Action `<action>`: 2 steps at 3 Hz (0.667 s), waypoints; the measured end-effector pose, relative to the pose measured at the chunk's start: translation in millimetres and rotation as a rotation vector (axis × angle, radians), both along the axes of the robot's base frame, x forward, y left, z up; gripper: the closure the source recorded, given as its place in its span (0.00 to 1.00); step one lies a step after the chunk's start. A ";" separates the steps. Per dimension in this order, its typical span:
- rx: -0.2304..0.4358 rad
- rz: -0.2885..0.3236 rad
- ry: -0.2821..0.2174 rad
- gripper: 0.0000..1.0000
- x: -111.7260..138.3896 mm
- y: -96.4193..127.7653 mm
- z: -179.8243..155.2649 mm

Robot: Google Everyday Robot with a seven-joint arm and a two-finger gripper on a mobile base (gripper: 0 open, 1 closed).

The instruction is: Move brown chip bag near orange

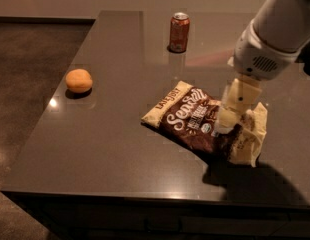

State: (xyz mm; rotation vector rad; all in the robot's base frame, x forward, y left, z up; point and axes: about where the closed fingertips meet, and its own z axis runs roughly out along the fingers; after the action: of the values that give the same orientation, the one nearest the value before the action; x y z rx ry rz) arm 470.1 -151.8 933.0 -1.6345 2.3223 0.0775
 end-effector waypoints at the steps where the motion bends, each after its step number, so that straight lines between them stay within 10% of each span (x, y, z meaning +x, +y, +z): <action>1: 0.012 -0.001 0.038 0.00 7.5 26.0 -22.1; 2: -0.003 -0.002 0.065 0.00 12.3 40.6 -44.4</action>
Offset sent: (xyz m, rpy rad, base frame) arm 0.0180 0.0555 -0.0718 -0.0232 0.1022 -0.0069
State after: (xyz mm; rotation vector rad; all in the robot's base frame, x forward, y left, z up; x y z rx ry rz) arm 482.5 -111.2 888.6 -1.6544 2.3732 0.1293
